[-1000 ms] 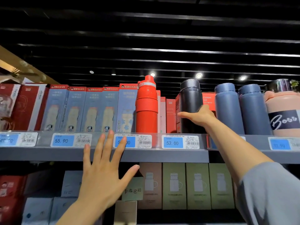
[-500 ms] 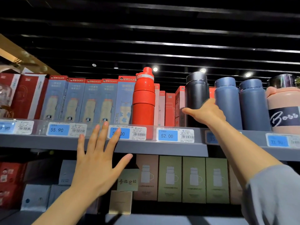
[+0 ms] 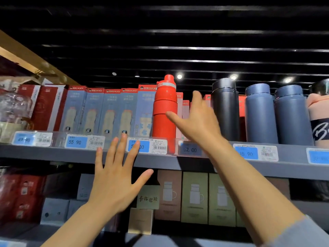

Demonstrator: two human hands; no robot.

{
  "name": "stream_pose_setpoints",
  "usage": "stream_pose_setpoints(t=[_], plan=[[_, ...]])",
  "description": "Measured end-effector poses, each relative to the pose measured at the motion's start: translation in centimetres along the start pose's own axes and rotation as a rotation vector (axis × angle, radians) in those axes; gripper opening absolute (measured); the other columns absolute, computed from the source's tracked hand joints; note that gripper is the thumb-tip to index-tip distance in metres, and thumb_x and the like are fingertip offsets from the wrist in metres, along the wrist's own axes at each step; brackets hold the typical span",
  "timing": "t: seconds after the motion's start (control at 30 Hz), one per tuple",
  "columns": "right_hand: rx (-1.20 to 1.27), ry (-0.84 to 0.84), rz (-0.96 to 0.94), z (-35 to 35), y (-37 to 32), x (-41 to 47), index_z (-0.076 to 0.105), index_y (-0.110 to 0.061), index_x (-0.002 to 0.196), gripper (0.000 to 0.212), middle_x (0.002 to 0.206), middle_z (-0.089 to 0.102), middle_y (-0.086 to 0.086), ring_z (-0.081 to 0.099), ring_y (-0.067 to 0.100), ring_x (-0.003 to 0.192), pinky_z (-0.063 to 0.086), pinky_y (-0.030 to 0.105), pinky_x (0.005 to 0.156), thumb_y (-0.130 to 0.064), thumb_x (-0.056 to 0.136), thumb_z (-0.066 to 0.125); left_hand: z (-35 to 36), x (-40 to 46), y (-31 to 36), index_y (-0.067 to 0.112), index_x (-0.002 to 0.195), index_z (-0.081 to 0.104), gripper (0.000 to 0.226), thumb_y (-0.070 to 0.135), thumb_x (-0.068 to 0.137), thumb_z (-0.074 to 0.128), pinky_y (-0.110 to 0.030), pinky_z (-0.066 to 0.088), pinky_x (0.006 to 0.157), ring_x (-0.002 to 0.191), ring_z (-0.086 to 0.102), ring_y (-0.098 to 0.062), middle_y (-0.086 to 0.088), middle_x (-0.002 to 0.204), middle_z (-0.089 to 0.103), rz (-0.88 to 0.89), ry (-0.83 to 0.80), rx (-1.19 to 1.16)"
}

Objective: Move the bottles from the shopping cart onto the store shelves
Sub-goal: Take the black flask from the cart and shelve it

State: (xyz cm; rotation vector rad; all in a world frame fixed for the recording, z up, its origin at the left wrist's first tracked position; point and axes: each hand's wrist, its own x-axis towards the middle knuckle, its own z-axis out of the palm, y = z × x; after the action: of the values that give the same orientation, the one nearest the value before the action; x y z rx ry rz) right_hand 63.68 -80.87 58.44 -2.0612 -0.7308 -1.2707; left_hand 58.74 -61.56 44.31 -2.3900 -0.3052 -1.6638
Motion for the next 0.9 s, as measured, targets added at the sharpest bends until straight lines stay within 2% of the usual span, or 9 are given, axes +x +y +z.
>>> stream_pose_setpoints(t=[0.1, 0.2, 0.27, 0.53, 0.7, 0.9], plan=[[0.252, -0.201, 0.199, 3.3, -2.0, 1.9, -0.002, -0.016, 0.152, 0.117, 0.135, 0.049, 0.016, 0.054, 0.034, 0.117, 0.046, 0.041, 0.091, -0.065, 0.073, 0.069, -0.1, 0.0, -0.1, 0.025, 0.15, 0.025, 0.072, 0.07, 0.094, 0.017, -0.044, 0.004, 0.114, 0.144, 0.018, -0.026, -0.013, 0.157, 0.027, 0.002, -0.001, -0.012], [0.224, -0.285, 0.273, 5.5, -2.5, 2.7, -0.014, -0.022, 0.151, 0.129, 0.13, 0.052, 0.015, 0.057, 0.035, 0.112, 0.049, 0.045, 0.092, -0.057, 0.068, 0.078, 0.1, 0.0, 0.0, 0.027, 0.15, 0.026, 0.071, 0.07, 0.095, 0.017, -0.046, 0.004, 0.114, 0.144, 0.017, -0.026, -0.01, 0.158, 0.026, -0.012, 0.006, -0.053], [0.184, -0.301, 0.269, 6.1, -2.6, 3.0, -0.016, -0.02, 0.15, 0.13, 0.129, 0.053, 0.015, 0.058, 0.034, 0.111, 0.049, 0.042, 0.089, -0.052, 0.069, 0.08, 0.2, -0.1, 0.1, 0.027, 0.15, 0.027, 0.07, 0.07, 0.095, 0.016, -0.047, 0.004, 0.115, 0.145, 0.017, -0.026, -0.01, 0.158, 0.026, -0.019, 0.009, -0.065], [0.03, -0.179, 0.242, 4.4, -0.5, 2.6, -0.003, -0.014, 0.15, 0.119, 0.121, 0.059, 0.014, 0.06, 0.036, 0.106, 0.038, 0.034, 0.071, -0.054, 0.072, 0.077, 0.4, -0.1, 0.2, 0.028, 0.15, 0.026, 0.069, 0.069, 0.096, 0.014, -0.047, 0.001, 0.115, 0.145, 0.016, -0.026, -0.01, 0.158, 0.025, -0.022, 0.023, -0.091], [-0.068, -0.131, 0.19, 5.1, -0.8, 2.3, -0.012, -0.011, 0.151, 0.124, 0.12, 0.059, 0.015, 0.06, 0.034, 0.106, 0.04, 0.035, 0.07, -0.059, 0.074, 0.072, 0.3, -0.1, 0.2, 0.027, 0.149, 0.027, 0.069, 0.068, 0.096, 0.012, -0.048, 0.0, 0.115, 0.145, 0.016, -0.026, -0.01, 0.158, 0.025, -0.027, 0.005, -0.1], [-0.148, -0.077, 0.178, 5.4, -1.3, 1.9, -0.016, -0.008, 0.15, 0.129, 0.116, 0.061, 0.017, 0.061, 0.034, 0.102, 0.04, 0.035, 0.067, -0.065, 0.072, 0.07, -0.8, -0.9, -0.7, 0.027, 0.151, 0.023, 0.066, 0.065, 0.098, 0.012, -0.045, 0.003, 0.114, 0.145, 0.015, -0.023, -0.009, 0.159, 0.025, 0.023, -0.072, -0.127]])
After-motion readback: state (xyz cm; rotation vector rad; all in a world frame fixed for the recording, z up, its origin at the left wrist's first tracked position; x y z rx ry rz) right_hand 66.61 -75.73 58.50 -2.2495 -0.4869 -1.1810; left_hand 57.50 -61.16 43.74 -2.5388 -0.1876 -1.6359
